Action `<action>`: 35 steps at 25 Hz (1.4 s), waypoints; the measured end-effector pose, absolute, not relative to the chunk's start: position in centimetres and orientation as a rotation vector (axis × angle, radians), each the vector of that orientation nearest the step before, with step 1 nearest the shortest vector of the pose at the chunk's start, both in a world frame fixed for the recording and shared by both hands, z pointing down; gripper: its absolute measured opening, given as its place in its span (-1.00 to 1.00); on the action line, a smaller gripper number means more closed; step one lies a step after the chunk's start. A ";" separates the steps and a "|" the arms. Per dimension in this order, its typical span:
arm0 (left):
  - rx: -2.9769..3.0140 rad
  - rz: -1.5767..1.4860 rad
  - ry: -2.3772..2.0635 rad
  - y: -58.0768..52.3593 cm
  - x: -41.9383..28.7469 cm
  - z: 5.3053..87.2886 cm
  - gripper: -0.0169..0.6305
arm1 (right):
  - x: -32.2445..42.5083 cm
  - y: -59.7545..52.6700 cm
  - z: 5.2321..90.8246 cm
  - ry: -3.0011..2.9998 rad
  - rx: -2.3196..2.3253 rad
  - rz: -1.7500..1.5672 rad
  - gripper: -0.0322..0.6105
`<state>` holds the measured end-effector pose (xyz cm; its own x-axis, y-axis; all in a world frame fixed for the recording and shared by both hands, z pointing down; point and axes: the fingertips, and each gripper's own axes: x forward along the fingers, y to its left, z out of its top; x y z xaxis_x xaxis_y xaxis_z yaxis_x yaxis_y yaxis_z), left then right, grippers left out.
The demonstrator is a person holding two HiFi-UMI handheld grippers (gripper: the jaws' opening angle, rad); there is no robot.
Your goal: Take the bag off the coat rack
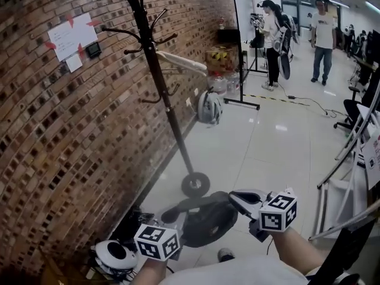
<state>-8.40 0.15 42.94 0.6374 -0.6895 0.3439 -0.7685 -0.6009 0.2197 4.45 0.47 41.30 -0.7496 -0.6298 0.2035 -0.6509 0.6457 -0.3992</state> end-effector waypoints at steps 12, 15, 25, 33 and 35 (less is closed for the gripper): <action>2.555 0.394 -1.275 15.6 -13.8 39.3 -0.88 | -1.5 16.9 39.1 -2.856 1.070 0.730 -0.90; 2.540 0.429 -1.277 18.5 -15.1 40.8 -0.88 | -2.9 19.5 39.9 -2.872 1.043 0.722 -0.90; 2.498 0.378 -1.273 23.0 -18.0 41.5 -0.88 | -5.9 23.5 39.7 -2.874 0.987 0.660 -0.90; 2.536 0.351 -1.276 23.5 -18.3 40.9 -0.88 | -6.2 24.3 39.7 -2.852 0.992 0.651 -0.90; 2.537 0.353 -1.288 23.4 -18.0 40.6 -0.88 | -5.8 24.3 39.7 -2.850 0.993 0.652 -0.90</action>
